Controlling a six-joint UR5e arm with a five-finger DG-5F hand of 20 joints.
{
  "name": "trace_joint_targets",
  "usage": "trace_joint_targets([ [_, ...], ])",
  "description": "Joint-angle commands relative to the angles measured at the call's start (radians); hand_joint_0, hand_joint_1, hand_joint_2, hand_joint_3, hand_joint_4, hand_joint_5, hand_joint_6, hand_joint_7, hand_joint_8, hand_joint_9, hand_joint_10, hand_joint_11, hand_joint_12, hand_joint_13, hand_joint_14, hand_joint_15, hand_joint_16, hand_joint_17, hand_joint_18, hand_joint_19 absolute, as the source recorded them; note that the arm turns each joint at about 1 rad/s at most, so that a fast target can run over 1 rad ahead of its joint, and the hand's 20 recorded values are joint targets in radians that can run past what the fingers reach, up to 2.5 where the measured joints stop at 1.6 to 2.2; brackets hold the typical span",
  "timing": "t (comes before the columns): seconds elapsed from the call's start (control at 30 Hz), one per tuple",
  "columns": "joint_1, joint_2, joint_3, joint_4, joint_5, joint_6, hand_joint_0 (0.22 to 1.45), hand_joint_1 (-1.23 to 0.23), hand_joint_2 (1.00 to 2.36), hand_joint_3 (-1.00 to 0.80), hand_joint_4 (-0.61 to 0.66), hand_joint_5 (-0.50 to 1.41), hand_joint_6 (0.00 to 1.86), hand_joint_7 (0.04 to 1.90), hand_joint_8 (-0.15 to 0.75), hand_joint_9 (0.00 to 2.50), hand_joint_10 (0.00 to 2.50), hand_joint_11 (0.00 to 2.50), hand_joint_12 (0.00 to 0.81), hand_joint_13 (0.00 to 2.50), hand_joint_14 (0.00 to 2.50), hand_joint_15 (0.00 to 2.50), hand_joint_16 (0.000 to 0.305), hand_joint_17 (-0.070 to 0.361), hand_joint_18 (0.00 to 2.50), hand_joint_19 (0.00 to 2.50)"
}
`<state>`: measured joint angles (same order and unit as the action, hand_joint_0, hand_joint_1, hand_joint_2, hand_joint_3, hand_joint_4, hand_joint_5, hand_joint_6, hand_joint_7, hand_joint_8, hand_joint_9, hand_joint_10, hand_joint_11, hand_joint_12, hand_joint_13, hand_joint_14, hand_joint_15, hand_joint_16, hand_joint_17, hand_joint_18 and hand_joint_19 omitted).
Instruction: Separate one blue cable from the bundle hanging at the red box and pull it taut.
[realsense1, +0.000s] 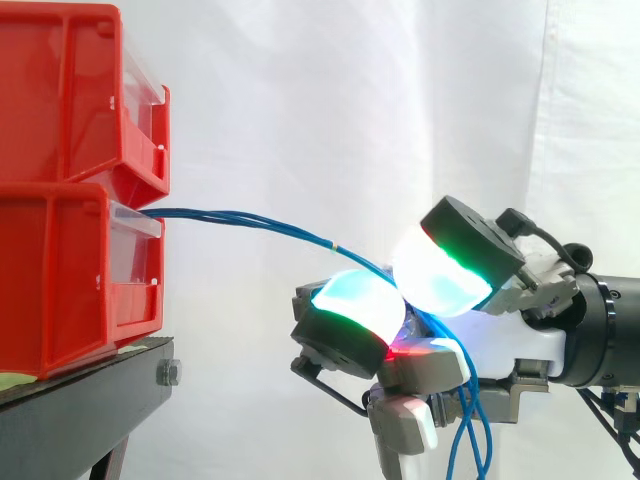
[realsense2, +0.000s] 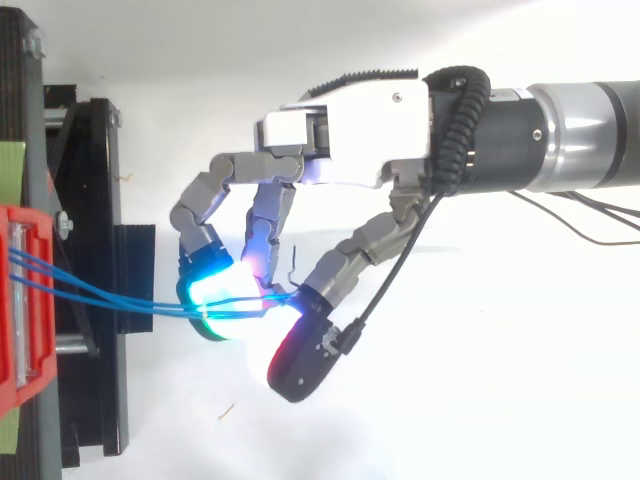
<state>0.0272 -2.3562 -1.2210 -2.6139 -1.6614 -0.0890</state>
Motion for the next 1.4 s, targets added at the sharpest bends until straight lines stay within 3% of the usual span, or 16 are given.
trace_joint_targets([
  [0.0, -0.001, 0.0, -0.002, 0.0, 0.0, 0.0, 0.52, -0.8, 1.0, -0.5, 0.13, -0.13, 0.9, 1.35, 0.369, 1.28, 0.02, 1.01, 0.386, 1.18, 0.02, 0.66, 0.047, 0.105, 0.99, 0.58],
  [0.1, 0.0, 0.0, 0.0, -0.002, 0.0, 0.0, 0.53, -0.57, 1.0, -0.5, 0.13, -0.12, 0.89, 1.4, 0.359, 1.32, 0.02, 0.98, 0.388, 1.2, 0.02, 0.66, 0.048, 0.107, 1.02, 0.64],
  [0.27, -0.001, 0.0, 0.0, -0.003, 0.0, 0.0, 0.56, -0.45, 1.0, -0.5, 0.13, -0.12, 0.87, 1.45, 0.359, 1.33, 0.02, 0.97, 0.397, 1.21, 0.02, 0.67, 0.048, 0.109, 1.04, 0.72],
  [0.37, 0.0, 0.002, 0.0, -0.003, 0.0, -0.002, 0.59, -0.49, 1.01, -0.38, 0.13, -0.13, 0.87, 1.45, 0.356, 1.33, 0.02, 0.97, 0.395, 1.21, 0.02, 0.69, 0.048, 0.107, 1.05, 0.74],
  [0.5, 0.0, 0.0, 0.0, -0.003, 0.0, 0.0, 0.57, -0.71, 1.01, -0.1, 0.13, -0.12, 0.87, 1.46, 0.424, 1.38, 0.02, 0.96, 0.458, 1.3, 0.02, 0.64, 0.061, 0.137, 1.23, 0.6],
  [0.67, -0.001, 0.0, 0.0, -0.003, 0.0, 0.0, 0.6, -0.81, 1.01, -0.04, 0.05, -0.14, 0.89, 1.48, 0.41, 1.32, 0.02, 0.99, 0.433, 1.27, 0.02, 0.65, 0.056, 0.127, 1.18, 0.61],
  [0.93, -0.001, 0.002, 0.0, -0.003, 0.0, 0.0, 0.66, -0.87, 1.02, -0.11, -0.03, -0.16, 0.9, 1.53, 0.354, 1.24, 0.02, 1.01, 0.386, 1.21, 0.02, 0.67, 0.046, 0.104, 1.09, 0.64],
  [1.23, 0.0, 0.0, 0.0, -0.003, 0.0, 0.0, 0.8, -0.94, 1.0, -0.47, -0.07, -0.17, 0.92, 1.44, 0.334, 1.22, 0.02, 1.02, 0.356, 1.2, 0.02, 0.67, 0.043, 0.097, 1.05, 0.56],
  [1.37, 0.0, 0.0, -0.002, -0.003, 0.0, -0.002, 0.82, -0.94, 1.0, -0.5, -0.09, -0.17, 0.92, 1.36, 0.321, 1.22, 0.02, 1.02, 0.354, 1.19, 0.02, 0.66, 0.042, 0.095, 1.04, 0.54],
])
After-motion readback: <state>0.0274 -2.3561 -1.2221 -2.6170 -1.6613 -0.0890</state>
